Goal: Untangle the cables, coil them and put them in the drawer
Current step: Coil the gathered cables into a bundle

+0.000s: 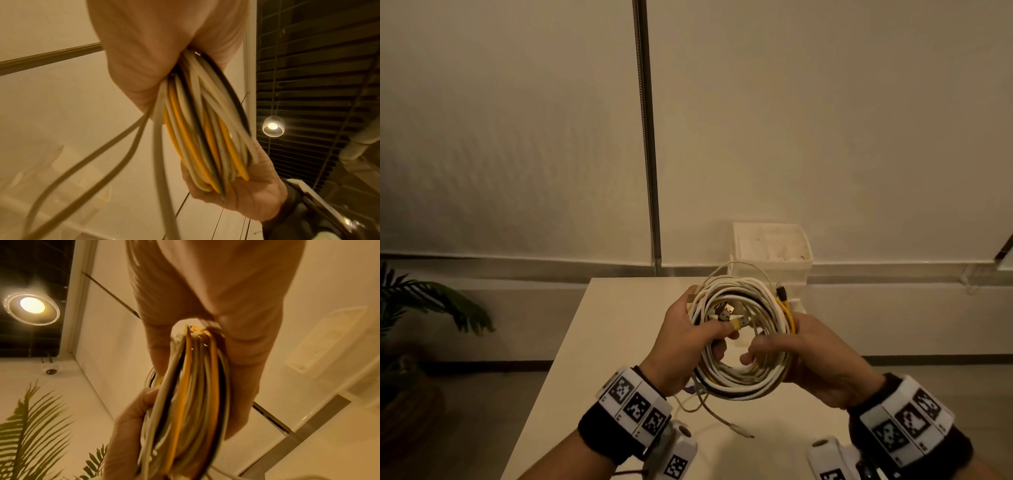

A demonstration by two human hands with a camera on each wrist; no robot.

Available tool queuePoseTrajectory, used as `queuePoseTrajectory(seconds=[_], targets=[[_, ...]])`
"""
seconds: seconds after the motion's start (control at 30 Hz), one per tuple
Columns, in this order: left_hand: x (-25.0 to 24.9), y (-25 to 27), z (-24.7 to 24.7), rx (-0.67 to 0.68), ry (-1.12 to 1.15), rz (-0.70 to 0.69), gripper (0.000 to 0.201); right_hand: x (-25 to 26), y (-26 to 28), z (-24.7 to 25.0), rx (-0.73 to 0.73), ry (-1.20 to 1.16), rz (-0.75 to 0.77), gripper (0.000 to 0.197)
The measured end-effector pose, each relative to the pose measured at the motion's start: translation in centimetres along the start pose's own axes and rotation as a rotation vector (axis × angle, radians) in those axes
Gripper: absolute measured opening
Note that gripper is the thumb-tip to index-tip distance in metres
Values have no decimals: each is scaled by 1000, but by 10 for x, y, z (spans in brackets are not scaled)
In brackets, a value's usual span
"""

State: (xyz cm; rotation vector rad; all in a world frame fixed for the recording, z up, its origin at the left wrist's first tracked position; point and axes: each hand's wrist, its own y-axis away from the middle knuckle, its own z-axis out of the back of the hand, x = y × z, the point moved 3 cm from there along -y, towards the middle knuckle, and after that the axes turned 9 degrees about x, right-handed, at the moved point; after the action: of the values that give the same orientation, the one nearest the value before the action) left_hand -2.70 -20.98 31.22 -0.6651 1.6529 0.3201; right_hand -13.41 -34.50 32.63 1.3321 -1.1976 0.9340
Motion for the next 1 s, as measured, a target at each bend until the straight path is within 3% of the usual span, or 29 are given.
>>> queuePoseTrajectory(seconds=[0.17,0.3,0.43,0.63,0.77,0.9,1.0], targets=[[-31,-16,-1,215,-279,47,48,15,-6,5,33,64,47,40],[-53,-28,-5,353,-531,84,39,18,-8,6,89,63,88,44],[-58,-35,-11,416,-637,147,41,18,-13,4,-13,161,158,39],[-59,-34,-10,391,-871,87,68,18,-11,7,-168,353,290,43],[-58,-37,-9,425,-844,116,45,16,-10,4,-157,327,302,45],[-57,-35,-8,402,-785,99,38,19,-5,4,-50,249,262,45],[-57,-32,-9,397,-825,87,34,35,5,18,23,254,182,73]])
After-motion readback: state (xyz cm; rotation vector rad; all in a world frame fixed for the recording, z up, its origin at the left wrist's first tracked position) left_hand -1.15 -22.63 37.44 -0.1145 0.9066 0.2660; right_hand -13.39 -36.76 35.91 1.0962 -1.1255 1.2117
